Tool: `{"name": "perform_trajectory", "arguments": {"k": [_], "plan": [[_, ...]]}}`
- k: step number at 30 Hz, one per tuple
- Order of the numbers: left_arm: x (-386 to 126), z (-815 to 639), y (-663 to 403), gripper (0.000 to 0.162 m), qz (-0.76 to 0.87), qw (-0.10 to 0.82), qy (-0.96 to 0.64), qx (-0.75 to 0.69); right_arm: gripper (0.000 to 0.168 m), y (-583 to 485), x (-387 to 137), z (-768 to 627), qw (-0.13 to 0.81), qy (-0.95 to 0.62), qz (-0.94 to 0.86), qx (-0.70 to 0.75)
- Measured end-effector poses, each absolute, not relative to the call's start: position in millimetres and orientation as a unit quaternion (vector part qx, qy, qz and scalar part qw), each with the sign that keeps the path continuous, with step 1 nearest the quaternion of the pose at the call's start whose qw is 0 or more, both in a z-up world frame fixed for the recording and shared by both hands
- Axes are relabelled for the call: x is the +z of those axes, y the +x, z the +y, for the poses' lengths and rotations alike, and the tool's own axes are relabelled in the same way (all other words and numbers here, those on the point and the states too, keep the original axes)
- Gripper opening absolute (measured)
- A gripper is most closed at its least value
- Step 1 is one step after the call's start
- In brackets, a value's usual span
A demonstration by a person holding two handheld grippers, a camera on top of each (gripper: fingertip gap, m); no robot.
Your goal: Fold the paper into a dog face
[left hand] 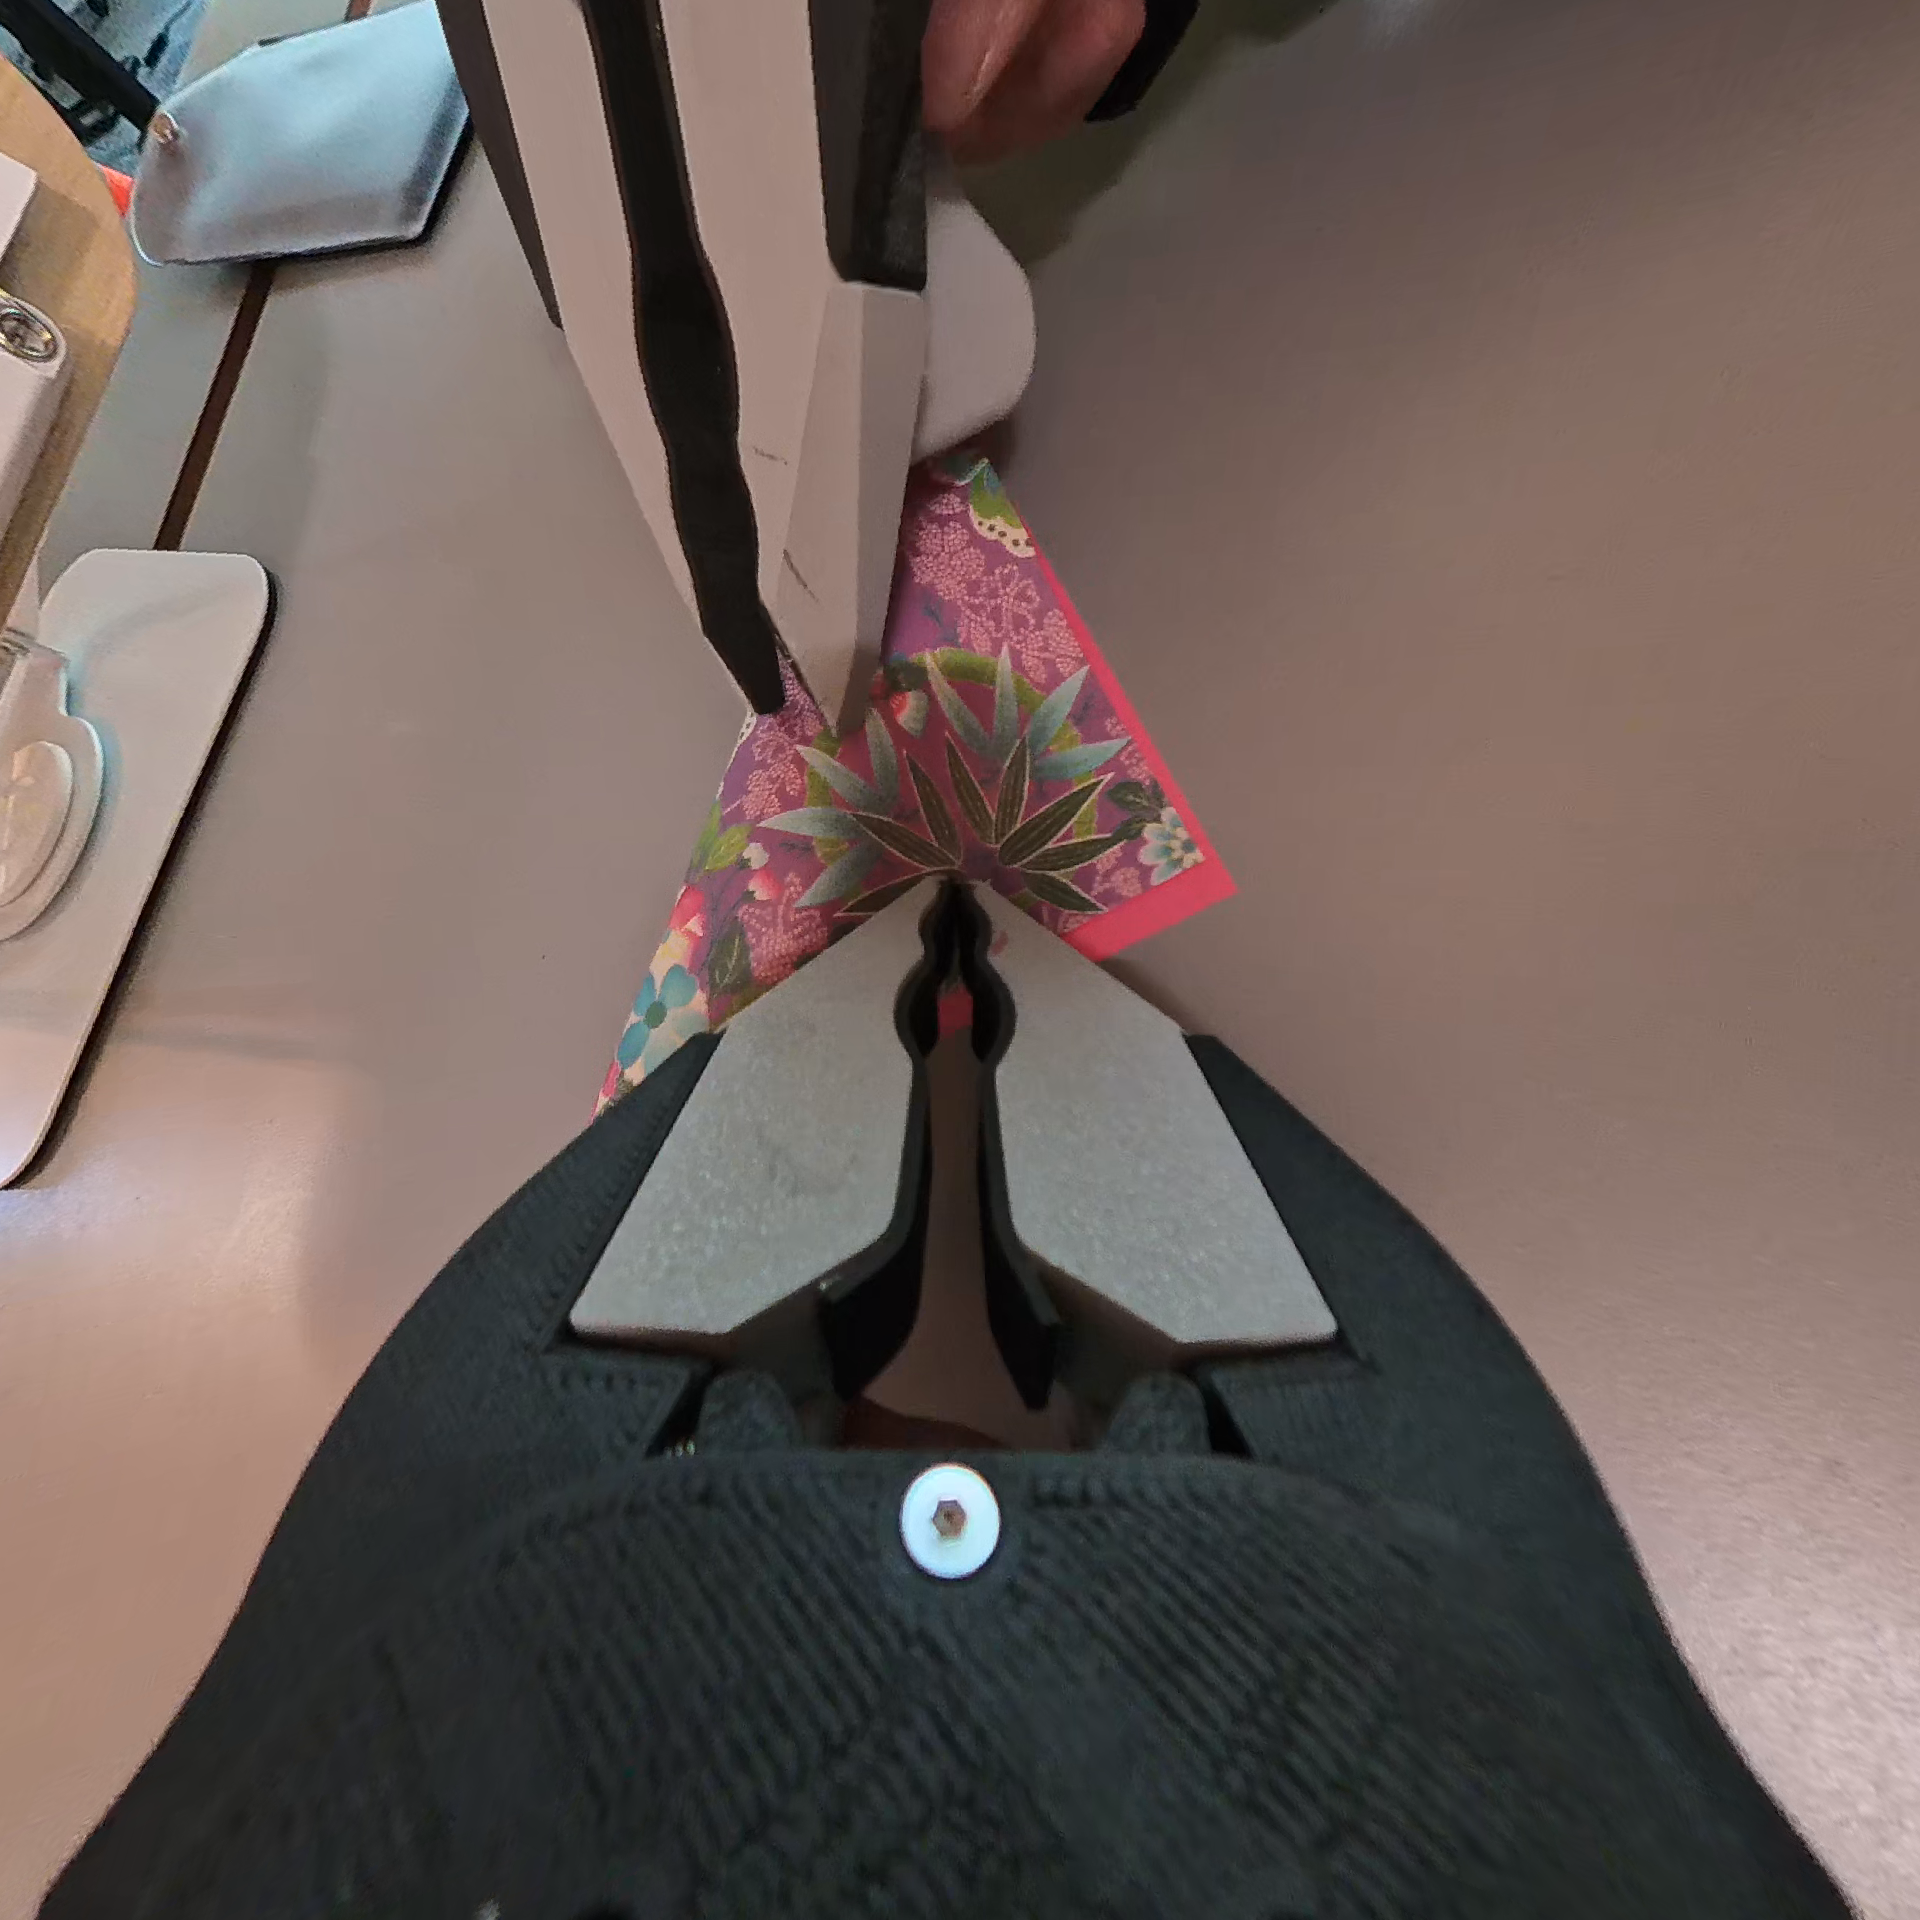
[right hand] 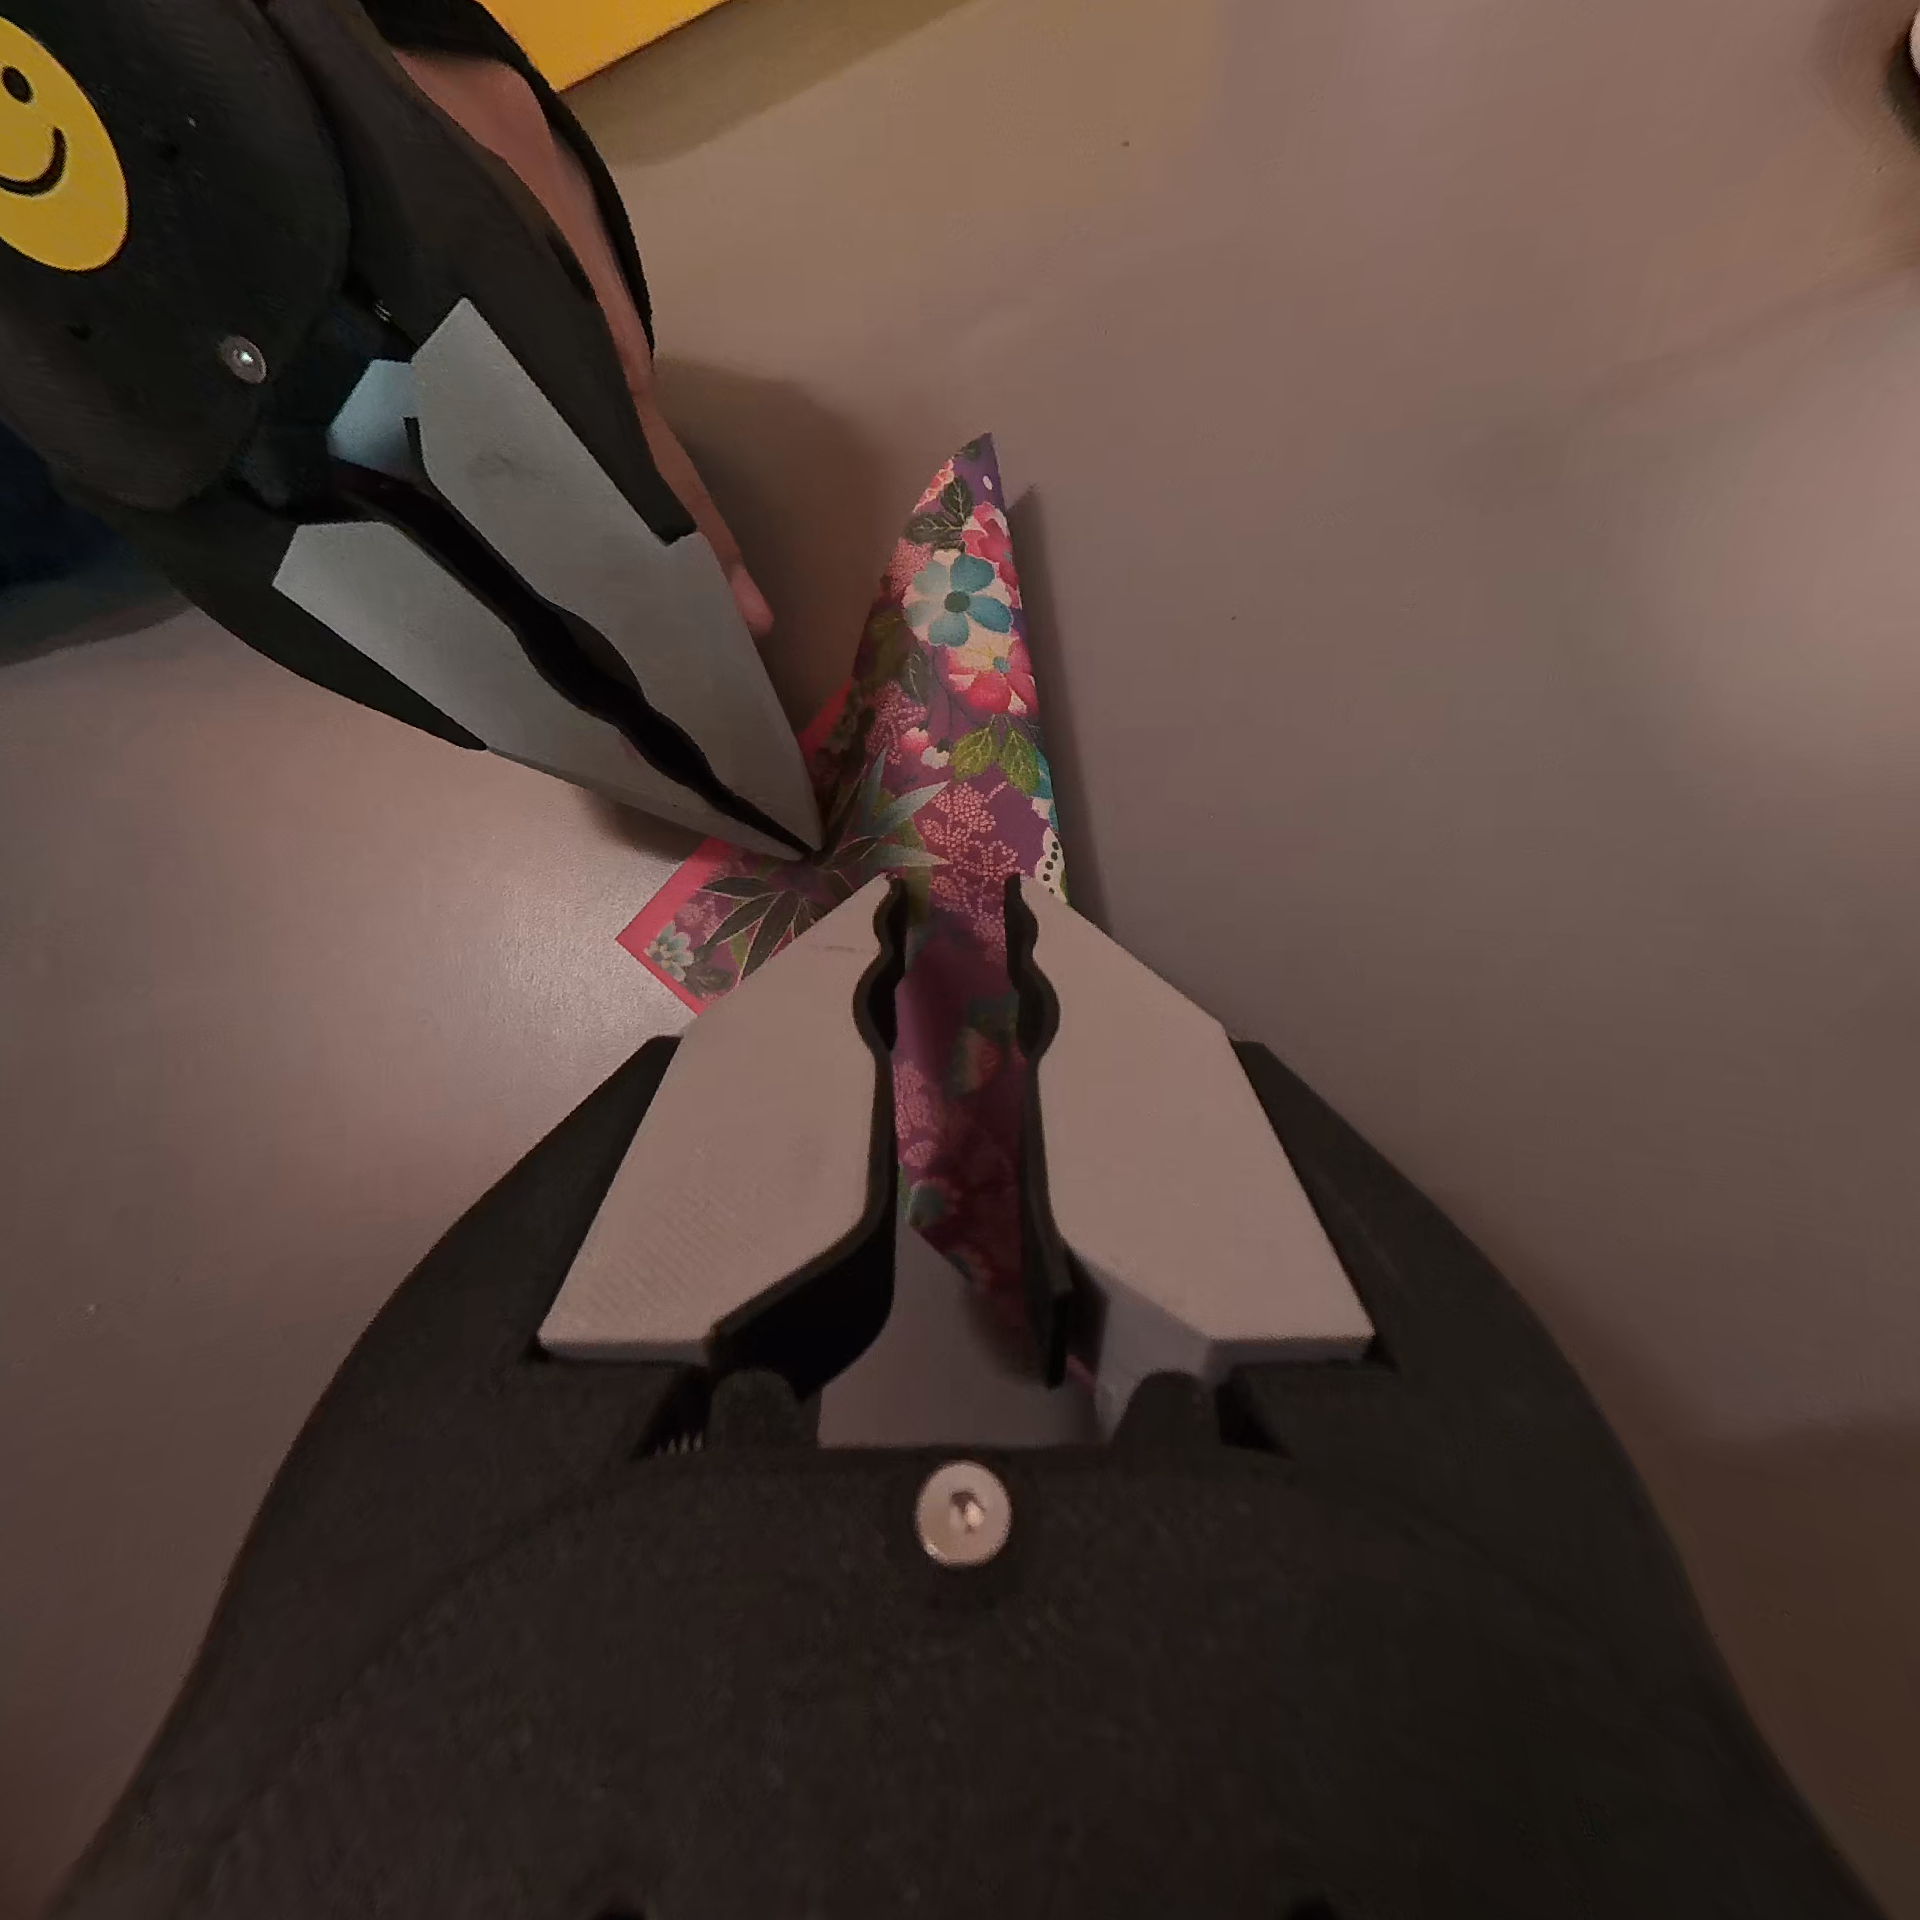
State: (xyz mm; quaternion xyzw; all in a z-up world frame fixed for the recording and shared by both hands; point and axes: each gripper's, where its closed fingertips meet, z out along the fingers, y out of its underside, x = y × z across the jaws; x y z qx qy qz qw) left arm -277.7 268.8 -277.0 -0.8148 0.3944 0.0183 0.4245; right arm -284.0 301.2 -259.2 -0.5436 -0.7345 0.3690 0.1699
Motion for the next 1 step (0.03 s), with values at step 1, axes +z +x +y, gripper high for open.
{"name": "perform_trajectory", "arguments": {"k": [1], "plan": [[-276.9, 268.8, -277.6, 0.000, 0.395, 0.425, -0.814, 0.019, 0.014, -284.6, -259.9, 301.9, 0.171, -0.546, -0.733, 0.368]]}}
